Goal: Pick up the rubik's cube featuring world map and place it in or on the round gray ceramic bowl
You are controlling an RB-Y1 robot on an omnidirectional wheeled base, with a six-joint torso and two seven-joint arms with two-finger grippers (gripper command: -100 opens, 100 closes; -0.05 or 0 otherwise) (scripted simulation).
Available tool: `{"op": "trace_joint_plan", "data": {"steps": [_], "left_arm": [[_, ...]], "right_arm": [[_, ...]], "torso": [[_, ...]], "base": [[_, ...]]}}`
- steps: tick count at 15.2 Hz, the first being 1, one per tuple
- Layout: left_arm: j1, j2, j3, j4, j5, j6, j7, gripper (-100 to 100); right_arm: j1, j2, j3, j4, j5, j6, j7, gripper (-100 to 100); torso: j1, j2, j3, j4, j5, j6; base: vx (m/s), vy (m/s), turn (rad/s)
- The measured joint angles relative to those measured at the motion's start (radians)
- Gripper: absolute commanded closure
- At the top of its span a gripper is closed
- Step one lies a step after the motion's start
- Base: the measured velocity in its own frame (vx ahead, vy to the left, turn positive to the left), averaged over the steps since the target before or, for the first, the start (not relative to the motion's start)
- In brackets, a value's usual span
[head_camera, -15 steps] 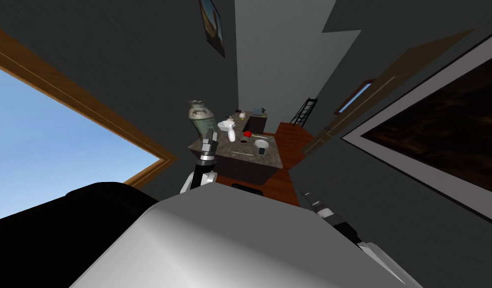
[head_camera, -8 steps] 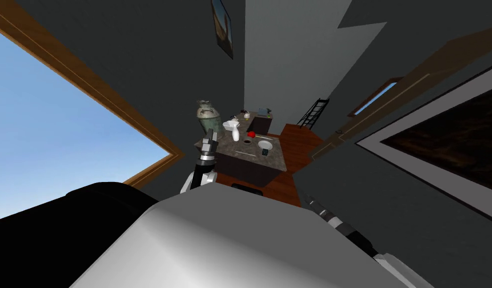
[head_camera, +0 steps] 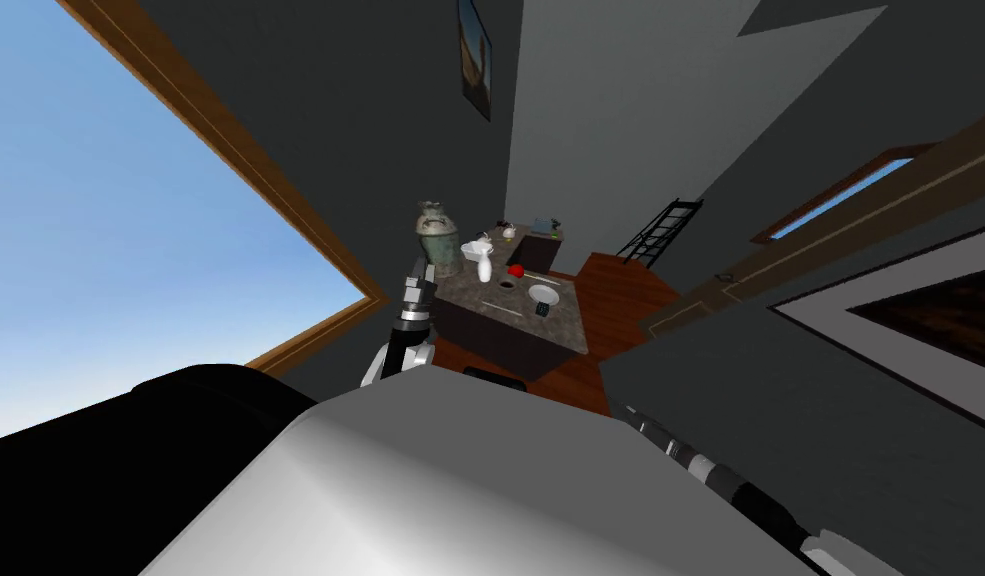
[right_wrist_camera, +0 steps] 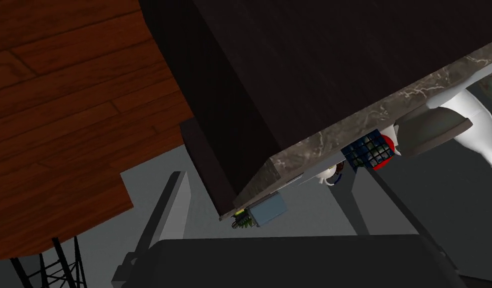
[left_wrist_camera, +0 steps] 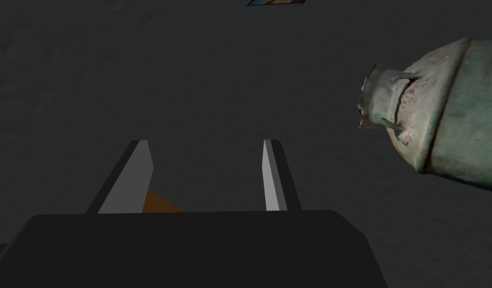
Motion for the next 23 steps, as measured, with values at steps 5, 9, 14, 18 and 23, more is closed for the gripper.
{"op": "trace_joint_plan", "data": {"steps": [5, 9, 14, 18, 23], "left_arm": [[0.000, 0.000, 0.000, 0.000, 0.000, 0.000, 0.000, 0], [0.000, 0.000, 0.000, 0.000, 0.000, 0.000, 0.000, 0], [0.000, 0.000, 0.000, 0.000, 0.000, 0.000, 0.000, 0], [0.000, 0.000, 0.000, 0.000, 0.000, 0.000, 0.000, 0], [0.000, 0.000, 0.000, 0.000, 0.000, 0.000, 0.000, 0]], "right_arm": [[0.010, -0.107, 0.030, 0.096, 0.040, -0.035, 0.004, -100], [0.023, -0.188, 0.055, 0.139, 0.073, -0.048, 0.007, -100], [0.018, -0.285, 0.090, 0.250, 0.114, -0.105, 0.019, -100], [0.016, -0.368, 0.127, 0.293, 0.153, -0.119, 0.014, -100], [0.018, -0.442, 0.163, 0.363, 0.195, -0.163, 0.028, -100]], "torso": [[0.002, -0.001, 0.000, 0.000, 0.001, 0.000], [0.003, -0.001, -0.001, 0.000, 0.001, -0.001], [0.005, -0.002, -0.001, 0.000, 0.001, -0.001], [0.007, -0.003, -0.002, -0.001, 0.002, -0.001], [0.007, -0.004, -0.002, -0.001, 0.002, -0.001]], "base": [[0.009, 0.028, 0.242], [0.015, 0.051, 0.362], [0.026, 0.068, 0.306], [0.047, 0.082, 0.382], [0.064, 0.084, 0.433]]}}
